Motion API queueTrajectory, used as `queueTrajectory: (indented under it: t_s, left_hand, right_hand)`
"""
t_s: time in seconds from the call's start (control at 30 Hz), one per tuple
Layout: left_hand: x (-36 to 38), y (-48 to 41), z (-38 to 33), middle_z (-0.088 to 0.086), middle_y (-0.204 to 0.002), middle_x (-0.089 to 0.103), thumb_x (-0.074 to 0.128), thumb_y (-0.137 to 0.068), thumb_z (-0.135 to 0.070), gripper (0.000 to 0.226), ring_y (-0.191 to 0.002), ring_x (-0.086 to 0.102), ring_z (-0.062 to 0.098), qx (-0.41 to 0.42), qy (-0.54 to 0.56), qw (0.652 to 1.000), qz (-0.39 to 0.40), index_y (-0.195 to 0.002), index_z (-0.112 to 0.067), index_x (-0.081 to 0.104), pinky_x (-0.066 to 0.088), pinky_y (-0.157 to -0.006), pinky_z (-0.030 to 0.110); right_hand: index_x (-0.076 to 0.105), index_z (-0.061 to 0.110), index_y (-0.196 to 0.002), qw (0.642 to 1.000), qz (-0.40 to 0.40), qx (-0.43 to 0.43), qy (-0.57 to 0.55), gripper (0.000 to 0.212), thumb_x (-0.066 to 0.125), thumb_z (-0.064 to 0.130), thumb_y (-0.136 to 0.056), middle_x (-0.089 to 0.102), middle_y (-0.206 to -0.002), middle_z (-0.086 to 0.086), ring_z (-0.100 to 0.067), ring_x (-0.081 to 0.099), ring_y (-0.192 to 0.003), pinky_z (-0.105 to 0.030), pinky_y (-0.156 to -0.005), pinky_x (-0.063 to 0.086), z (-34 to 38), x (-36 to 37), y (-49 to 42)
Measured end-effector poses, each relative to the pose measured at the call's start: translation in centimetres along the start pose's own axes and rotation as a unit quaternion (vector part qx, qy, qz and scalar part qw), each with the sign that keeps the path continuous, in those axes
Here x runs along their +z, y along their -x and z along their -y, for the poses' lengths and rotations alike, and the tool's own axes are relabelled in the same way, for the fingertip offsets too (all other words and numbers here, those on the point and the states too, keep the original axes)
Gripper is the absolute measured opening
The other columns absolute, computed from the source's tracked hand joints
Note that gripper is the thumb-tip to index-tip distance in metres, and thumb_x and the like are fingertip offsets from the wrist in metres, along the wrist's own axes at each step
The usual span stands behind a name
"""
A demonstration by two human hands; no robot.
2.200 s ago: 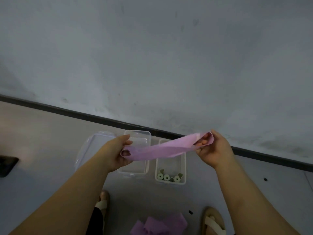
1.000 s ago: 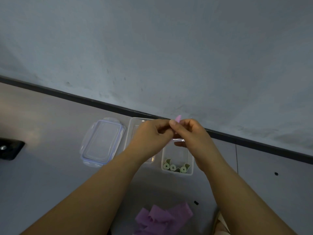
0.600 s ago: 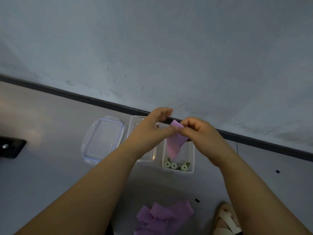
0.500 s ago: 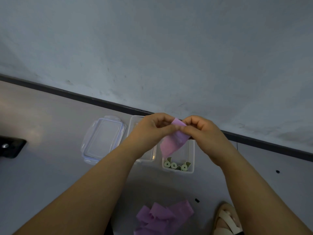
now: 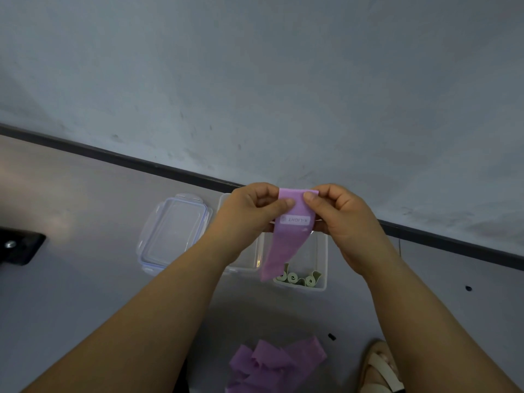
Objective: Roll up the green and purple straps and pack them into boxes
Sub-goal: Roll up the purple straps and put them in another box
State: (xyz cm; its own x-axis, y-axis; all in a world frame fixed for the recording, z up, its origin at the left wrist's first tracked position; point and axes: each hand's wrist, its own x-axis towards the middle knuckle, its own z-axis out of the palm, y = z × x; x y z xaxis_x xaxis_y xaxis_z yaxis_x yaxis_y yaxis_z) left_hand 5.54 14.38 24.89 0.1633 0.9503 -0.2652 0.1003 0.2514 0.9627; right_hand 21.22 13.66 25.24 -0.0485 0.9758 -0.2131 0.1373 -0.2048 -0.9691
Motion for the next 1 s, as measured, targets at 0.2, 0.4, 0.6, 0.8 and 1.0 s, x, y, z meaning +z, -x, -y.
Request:
queueTrajectory:
  t_s: [0.2,0.4,0.6,0.8,1.0]
  left_hand:
    - [0.0,0.0,-0.1,-0.004,-0.077,0.071,0.061,-0.088,-0.017,0.005,-0.067,0.068,0.003,-0.005,-0.006,1.000,-0.007,-0.091,-0.015,0.066,0.057,-0.061,0.019]
    - [-0.1,0.1,-0.5,-0.003,-0.082,0.072,0.059,-0.089,-0.017,0.013,-0.072,0.069,0.006,0.004,0.024,1.000,-0.004,-0.101,-0.016,0.066,0.057,-0.064,0.021]
    - [-0.3,0.1,-0.9,-0.001,-0.085,0.072,0.055,-0.091,-0.010,0.017,-0.077,0.069,0.011,-0.001,0.054,0.999,0.000,-0.094,-0.019,0.069,0.057,-0.065,0.024]
    - [-0.3,0.1,-0.9,-0.001,-0.082,0.073,0.060,-0.088,-0.017,0.010,-0.074,0.069,0.009,0.009,0.032,0.999,0.010,-0.092,-0.015,0.070,0.056,-0.061,0.021]
    - [-0.3,0.1,-1.0,-0.012,-0.067,0.072,0.067,-0.082,-0.015,0.007,-0.065,0.068,0.001,0.014,0.012,1.000,0.006,-0.087,-0.020,0.069,0.052,-0.054,0.014]
  right_hand:
    - [0.058,0.021,-0.088,0.998,-0.004,-0.022,0.053,0.004,0.054,0.022,-0.091,0.068,-0.070,0.005,-0.004,0.066,-0.065,-0.017,-0.058,0.054,0.2,-0.3,0.2]
    - [0.062,0.024,-0.097,0.998,0.045,-0.007,-0.036,0.017,0.052,0.013,-0.091,0.070,-0.073,0.000,-0.013,0.067,-0.074,-0.028,-0.071,0.058,0.6,-0.9,0.3]
    - [0.065,0.026,-0.088,0.999,0.038,-0.013,-0.028,0.022,0.049,0.012,-0.093,0.071,-0.078,0.005,-0.010,0.067,-0.077,-0.026,-0.071,0.057,0.7,-1.0,0.4]
    - [0.065,0.027,-0.081,0.996,0.007,-0.071,0.049,0.029,0.049,0.005,-0.092,0.069,-0.076,0.017,-0.004,0.066,-0.074,-0.018,-0.066,0.055,0.6,-0.5,0.6]
    - [0.065,0.028,-0.081,0.996,0.014,-0.076,0.048,0.030,0.049,0.005,-0.092,0.069,-0.077,0.017,-0.004,0.066,-0.074,-0.017,-0.064,0.055,0.5,-0.4,0.6]
